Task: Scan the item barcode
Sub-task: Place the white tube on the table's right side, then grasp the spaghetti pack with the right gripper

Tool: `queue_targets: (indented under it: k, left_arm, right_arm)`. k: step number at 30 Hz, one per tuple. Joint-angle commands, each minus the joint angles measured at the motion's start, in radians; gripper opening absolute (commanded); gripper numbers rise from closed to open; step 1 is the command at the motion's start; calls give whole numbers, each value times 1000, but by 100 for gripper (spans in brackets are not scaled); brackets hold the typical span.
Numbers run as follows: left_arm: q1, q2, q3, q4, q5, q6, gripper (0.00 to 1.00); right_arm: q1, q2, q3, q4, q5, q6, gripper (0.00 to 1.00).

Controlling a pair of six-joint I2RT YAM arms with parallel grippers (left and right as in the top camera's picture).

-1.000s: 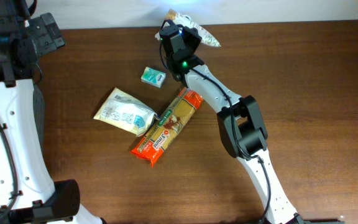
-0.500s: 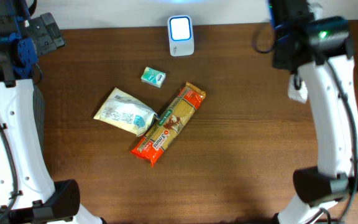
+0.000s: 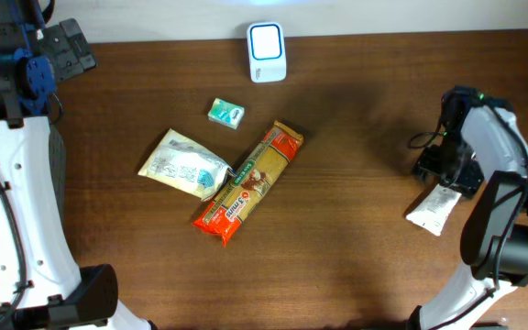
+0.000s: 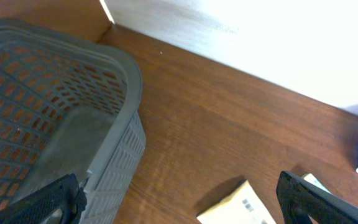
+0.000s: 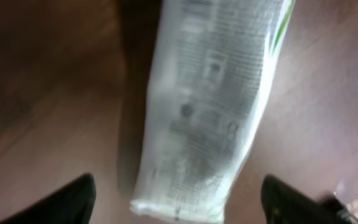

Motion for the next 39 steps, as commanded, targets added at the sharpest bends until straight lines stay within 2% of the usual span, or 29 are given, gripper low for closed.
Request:
queue_targets:
  k: [1, 3, 5, 6, 9, 10, 12, 15, 18, 22, 26, 30, 34, 37, 39]
  left_arm:
    - [4, 3, 0, 2, -11, 12, 99]
    - [4, 3, 0, 2, -11, 12, 99]
    - [4, 3, 0, 2, -11, 12, 99]
    - [4, 3, 0, 2, -10, 12, 99]
    - [4, 3, 0, 2, -11, 12, 99]
    - [4, 3, 0, 2, -10, 12, 99]
    - [4, 3, 0, 2, -11, 12, 99]
    - [4, 3, 0, 2, -10, 12, 99]
    - [4, 3, 0, 2, -11, 12, 99]
    - [4, 3, 0, 2, -10, 12, 99]
    - [4, 3, 0, 2, -11, 12, 99]
    - [4, 3, 0, 2, -11, 12, 99]
    - [4, 3, 0, 2, -11, 12, 99]
    - [4, 3, 0, 2, -11, 12, 99]
    - [4, 3, 0, 2, -10, 12, 99]
  right_arm:
    - [38, -27, 267, -129, -216, -165, 84]
    - [121, -27, 403, -135, -376, -190, 87]
    - [247, -25, 406, -21, -510, -165, 86]
    - [309, -25, 384, 33, -515, -111, 84]
    - [531, -25, 220, 293, -515, 125, 75]
    - [622, -25, 117, 423, -492, 212, 74]
    - [704, -25, -18, 562, -471, 344, 73]
    - [776, -25, -128, 661, -468, 400, 68]
    - [873, -24, -235, 854, -427, 455, 56]
    - [938, -21, -245, 838, -383, 455, 46]
    - [937, 28, -245, 718, -381, 503, 46]
    - [874, 28, -245, 657, -381, 488, 46]
    - [874, 29, -245, 863, -444, 447, 54]
    - [921, 69, -245, 925, -414, 448, 54]
    - [931, 108, -245, 901, -435, 451, 20]
